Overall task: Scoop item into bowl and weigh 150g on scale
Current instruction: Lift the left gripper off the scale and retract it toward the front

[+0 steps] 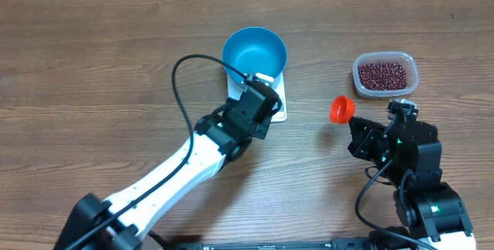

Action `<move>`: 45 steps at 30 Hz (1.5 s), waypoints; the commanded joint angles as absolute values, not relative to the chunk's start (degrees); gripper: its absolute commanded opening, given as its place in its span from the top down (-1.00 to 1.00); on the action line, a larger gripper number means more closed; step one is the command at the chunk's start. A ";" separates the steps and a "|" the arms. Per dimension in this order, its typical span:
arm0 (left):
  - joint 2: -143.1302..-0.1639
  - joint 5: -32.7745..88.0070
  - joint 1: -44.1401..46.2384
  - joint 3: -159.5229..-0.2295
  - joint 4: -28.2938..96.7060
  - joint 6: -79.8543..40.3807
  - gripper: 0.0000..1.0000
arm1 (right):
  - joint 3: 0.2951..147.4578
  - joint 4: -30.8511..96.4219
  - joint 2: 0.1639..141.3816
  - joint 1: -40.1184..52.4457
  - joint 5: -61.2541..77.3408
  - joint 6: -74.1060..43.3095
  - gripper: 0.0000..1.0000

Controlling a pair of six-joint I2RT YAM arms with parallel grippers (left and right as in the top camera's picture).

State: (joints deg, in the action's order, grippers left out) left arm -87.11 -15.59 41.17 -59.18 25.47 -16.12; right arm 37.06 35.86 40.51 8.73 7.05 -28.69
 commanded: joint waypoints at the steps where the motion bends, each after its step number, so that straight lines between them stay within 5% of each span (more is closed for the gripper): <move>1: -83.07 -14.98 41.32 -59.02 27.46 -16.45 0.92 | 38.72 35.44 40.32 8.88 6.48 -28.42 0.93; 23: -66.96 -15.25 41.28 -59.02 39.55 -18.04 0.88 | 38.72 35.46 40.32 8.88 6.48 -28.42 0.93; 24: -66.61 -15.22 41.28 -59.02 39.90 -18.06 0.20 | 38.72 35.46 40.32 8.88 6.48 -28.42 0.93; 25: -66.37 -15.22 41.28 -59.02 40.14 -18.04 -0.99 | 38.72 35.46 40.32 8.88 6.48 -28.42 0.93; 45: -66.26 -15.16 41.28 -59.02 40.91 -18.04 -0.99 | 38.72 35.46 40.32 8.88 6.74 -28.42 0.93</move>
